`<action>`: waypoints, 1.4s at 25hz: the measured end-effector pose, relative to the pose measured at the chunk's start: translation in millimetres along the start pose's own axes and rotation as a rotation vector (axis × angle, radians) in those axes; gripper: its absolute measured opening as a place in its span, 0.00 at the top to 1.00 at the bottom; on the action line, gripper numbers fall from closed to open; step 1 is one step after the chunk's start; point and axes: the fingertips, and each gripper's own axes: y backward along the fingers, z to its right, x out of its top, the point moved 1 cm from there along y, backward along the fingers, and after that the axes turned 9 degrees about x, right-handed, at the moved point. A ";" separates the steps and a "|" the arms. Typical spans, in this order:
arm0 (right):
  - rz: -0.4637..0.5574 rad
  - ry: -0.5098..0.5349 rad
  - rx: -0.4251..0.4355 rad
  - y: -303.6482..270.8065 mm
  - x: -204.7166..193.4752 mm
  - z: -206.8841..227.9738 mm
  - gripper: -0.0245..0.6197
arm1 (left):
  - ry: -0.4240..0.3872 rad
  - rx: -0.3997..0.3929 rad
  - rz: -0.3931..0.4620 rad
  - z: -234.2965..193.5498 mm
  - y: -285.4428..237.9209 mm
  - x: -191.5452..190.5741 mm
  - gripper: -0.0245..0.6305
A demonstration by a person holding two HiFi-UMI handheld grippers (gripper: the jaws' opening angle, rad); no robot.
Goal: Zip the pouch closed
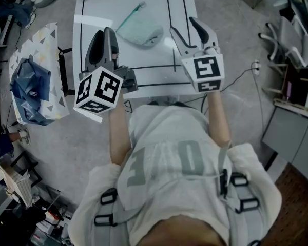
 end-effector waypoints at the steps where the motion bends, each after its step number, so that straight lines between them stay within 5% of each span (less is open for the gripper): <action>1: 0.013 -0.006 -0.006 1.0 3.8 1.1 0.64 | -0.042 0.005 0.019 2.2 1.3 4.3 0.82; 8: 0.104 -0.048 -0.043 7.1 28.6 6.4 0.64 | -0.400 0.065 0.164 28.2 8.8 26.7 0.82; 13: 0.162 -0.064 -0.048 13.9 42.2 -3.3 0.71 | -0.517 0.040 0.217 49.6 15.1 23.6 0.92; 18: 0.251 -0.067 -0.094 26.4 53.0 -7.0 0.95 | -0.496 -0.006 0.280 68.7 17.0 25.2 0.95; 35: 0.158 -0.104 -0.093 24.6 18.8 -12.2 0.95 | -0.507 -0.027 0.116 49.7 5.8 -17.4 0.95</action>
